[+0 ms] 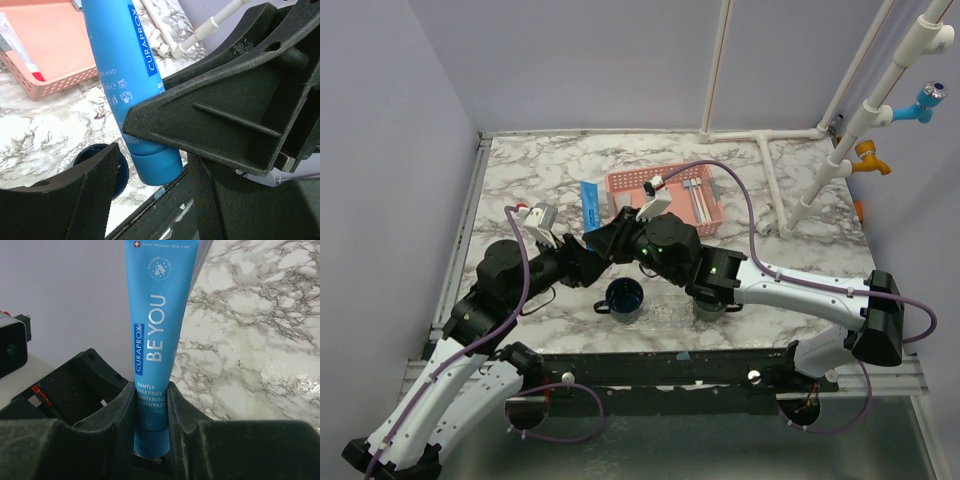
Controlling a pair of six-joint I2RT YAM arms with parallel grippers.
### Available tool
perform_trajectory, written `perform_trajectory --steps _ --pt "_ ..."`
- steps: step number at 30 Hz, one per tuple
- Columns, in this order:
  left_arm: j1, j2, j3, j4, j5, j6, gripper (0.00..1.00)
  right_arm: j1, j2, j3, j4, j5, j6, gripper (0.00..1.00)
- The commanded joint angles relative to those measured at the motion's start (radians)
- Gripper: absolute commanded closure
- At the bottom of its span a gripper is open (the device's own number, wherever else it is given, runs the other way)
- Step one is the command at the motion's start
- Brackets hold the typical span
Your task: Prepare toiletry sets of a toothbrush and toothpaste on the tray
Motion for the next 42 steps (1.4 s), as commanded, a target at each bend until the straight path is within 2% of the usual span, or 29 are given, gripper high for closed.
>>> perform_trajectory --steps 1,5,16,19,21,27,42 --pt "0.006 0.004 0.038 0.045 -0.033 0.015 0.43 0.027 0.012 0.018 0.006 -0.031 0.014 0.79" --pt "0.006 0.002 0.041 0.048 -0.035 0.02 0.47 0.032 0.019 0.015 0.004 -0.043 0.013 0.79" --pt "0.006 -0.018 0.043 0.042 -0.051 0.039 0.74 0.037 0.018 0.006 0.01 -0.062 0.009 0.76" --pt "0.006 -0.029 0.041 0.038 -0.06 0.051 0.86 0.037 0.015 0.002 0.01 -0.062 0.005 0.72" --pt "0.006 -0.033 0.042 0.036 -0.058 0.063 0.99 0.036 0.01 -0.001 0.01 -0.057 0.004 0.67" --pt "0.006 -0.045 0.037 0.018 -0.028 0.089 1.0 0.037 -0.005 -0.003 0.012 -0.034 -0.009 0.53" --pt "0.006 -0.138 0.0 -0.014 0.083 0.112 1.0 0.037 -0.058 -0.02 -0.005 0.057 -0.049 0.49"
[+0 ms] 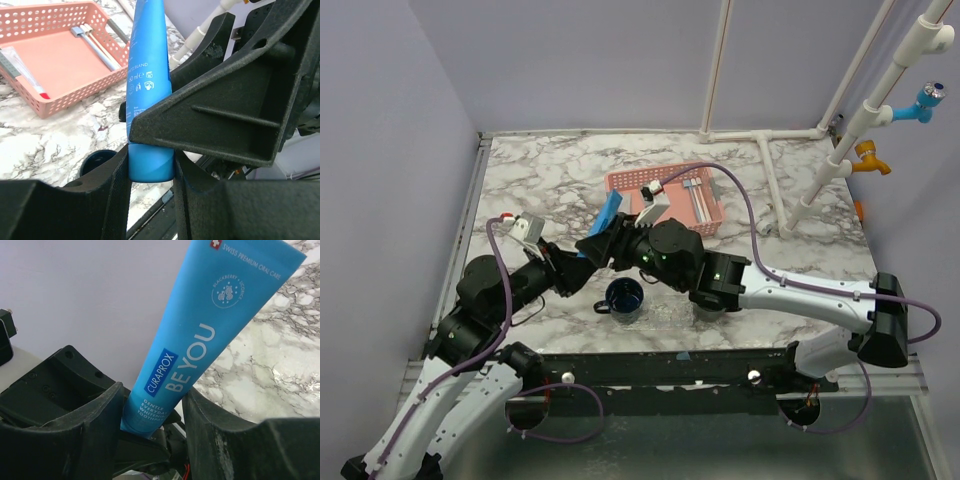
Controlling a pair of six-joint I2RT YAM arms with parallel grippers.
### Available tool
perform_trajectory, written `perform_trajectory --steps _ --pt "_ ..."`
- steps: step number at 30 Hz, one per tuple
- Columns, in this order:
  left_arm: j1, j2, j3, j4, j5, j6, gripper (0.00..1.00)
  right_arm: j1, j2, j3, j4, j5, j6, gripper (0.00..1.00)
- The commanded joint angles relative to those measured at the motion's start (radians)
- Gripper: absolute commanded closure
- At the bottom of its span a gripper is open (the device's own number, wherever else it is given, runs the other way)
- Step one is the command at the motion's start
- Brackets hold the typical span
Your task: Prepare toiletry sets of a toothbrush and toothpaste on the tray
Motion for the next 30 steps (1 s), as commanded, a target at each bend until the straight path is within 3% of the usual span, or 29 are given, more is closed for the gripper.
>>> perform_trajectory --steps 1,17,26,30 --pt "0.005 -0.038 -0.006 0.006 0.077 0.023 1.0 0.008 -0.044 -0.019 -0.019 0.073 -0.028 0.48" --pt "0.005 -0.095 -0.034 -0.036 0.16 0.056 1.0 0.009 -0.098 -0.049 -0.012 0.176 -0.023 0.5" --pt "0.005 -0.092 -0.058 -0.019 0.186 0.068 1.0 0.008 -0.101 -0.061 0.017 0.172 -0.025 0.68" --pt "0.005 -0.083 -0.058 -0.014 0.183 0.065 0.88 0.008 -0.101 -0.068 0.024 0.158 -0.022 0.75"
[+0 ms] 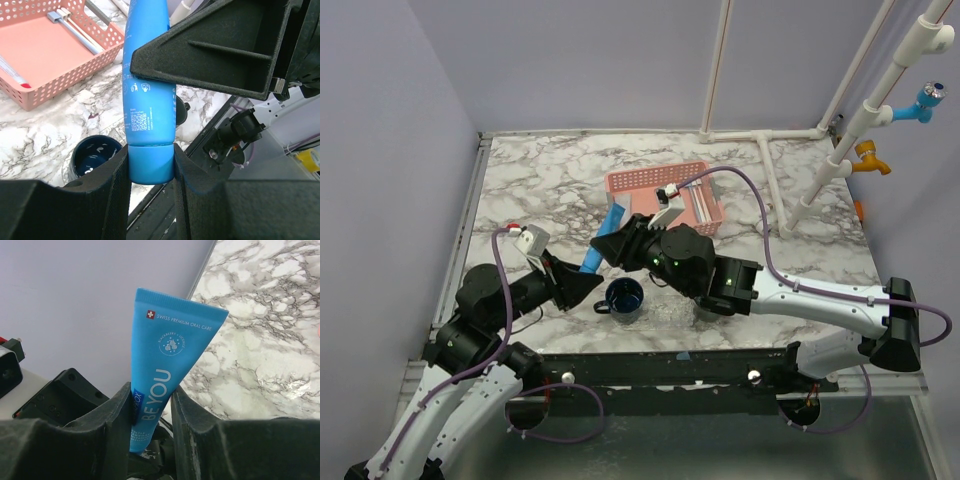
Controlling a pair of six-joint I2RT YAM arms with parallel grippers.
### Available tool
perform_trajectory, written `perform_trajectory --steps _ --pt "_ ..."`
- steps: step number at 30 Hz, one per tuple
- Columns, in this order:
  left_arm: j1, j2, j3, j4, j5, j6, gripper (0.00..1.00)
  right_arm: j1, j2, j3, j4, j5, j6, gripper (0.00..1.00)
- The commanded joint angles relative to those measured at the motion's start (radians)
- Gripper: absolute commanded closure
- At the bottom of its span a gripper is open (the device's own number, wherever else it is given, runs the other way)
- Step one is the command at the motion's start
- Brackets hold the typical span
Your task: Prepare toiletry sets of a toothbrush and toothpaste on the tray
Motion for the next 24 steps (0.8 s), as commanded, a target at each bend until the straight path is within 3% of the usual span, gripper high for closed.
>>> perform_trajectory --steps 1,5,10,24 --pt "0.0 0.001 -0.008 0.021 0.054 0.01 0.8 -0.005 -0.024 -0.013 0.038 0.05 -0.015 0.75" --pt "0.001 0.005 -0.007 0.034 0.044 0.007 0.57 -0.005 -0.022 -0.014 0.042 0.045 -0.009 0.75" --pt "0.0 0.015 -0.002 0.047 0.044 0.005 0.41 -0.005 -0.015 -0.006 0.046 0.039 -0.005 0.75" --pt "0.0 0.051 0.014 0.077 0.017 0.025 0.33 -0.004 0.0 0.007 0.049 0.013 0.002 0.75"
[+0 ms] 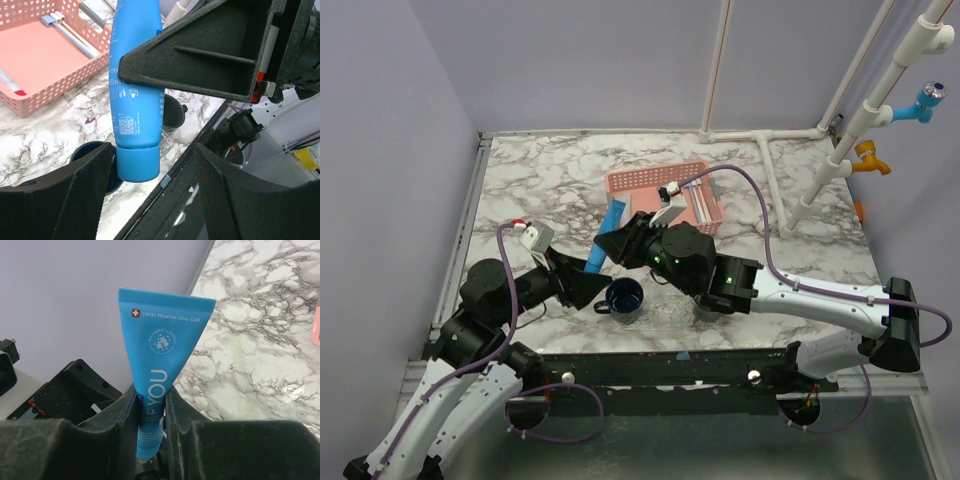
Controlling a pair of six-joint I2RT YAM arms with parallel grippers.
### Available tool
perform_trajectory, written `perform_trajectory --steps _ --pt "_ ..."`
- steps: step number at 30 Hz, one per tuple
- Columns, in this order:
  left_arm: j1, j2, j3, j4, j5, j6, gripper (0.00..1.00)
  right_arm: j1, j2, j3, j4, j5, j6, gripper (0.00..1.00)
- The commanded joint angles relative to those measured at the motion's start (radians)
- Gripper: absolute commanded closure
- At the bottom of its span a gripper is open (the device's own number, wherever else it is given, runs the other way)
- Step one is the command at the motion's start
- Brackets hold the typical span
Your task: Prepare toiletry sets of a toothbrush and toothpaste on the tray
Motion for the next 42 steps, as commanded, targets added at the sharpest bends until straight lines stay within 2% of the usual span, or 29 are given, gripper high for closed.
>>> perform_trajectory --steps 1,8,13,23,27,30,33,38,42 --pt "0.0 0.018 0.015 0.033 0.001 0.023 0.33 -0.002 0.001 0.011 0.043 0.007 0.004 0.75" --pt "0.0 0.034 0.012 0.043 -0.006 0.031 0.34 -0.002 0.008 0.013 0.047 -0.01 0.009 0.75" --pt "0.0 0.038 0.008 0.048 -0.008 0.037 0.4 -0.001 0.018 0.018 0.048 -0.022 0.011 0.75" --pt "0.0 0.048 0.012 0.04 0.003 0.052 0.81 -0.001 0.028 0.028 0.038 -0.029 0.014 0.73" --pt "0.0 0.05 0.017 0.033 0.005 0.057 1.0 -0.002 0.032 0.03 0.028 -0.031 0.012 0.66" --pt "0.0 0.044 0.019 0.031 0.017 0.059 1.0 -0.001 0.024 0.029 0.022 -0.029 -0.007 0.51" --pt "0.002 0.032 0.015 0.032 0.038 0.053 1.0 -0.002 0.009 0.019 0.022 -0.033 -0.041 0.43" --pt "0.001 0.021 0.019 0.023 0.09 0.043 1.0 -0.001 -0.035 0.0 0.005 -0.048 -0.108 0.36" --pt "0.0 0.004 0.013 0.019 0.143 0.027 1.0 -0.003 -0.102 -0.021 -0.006 -0.077 -0.224 0.33"
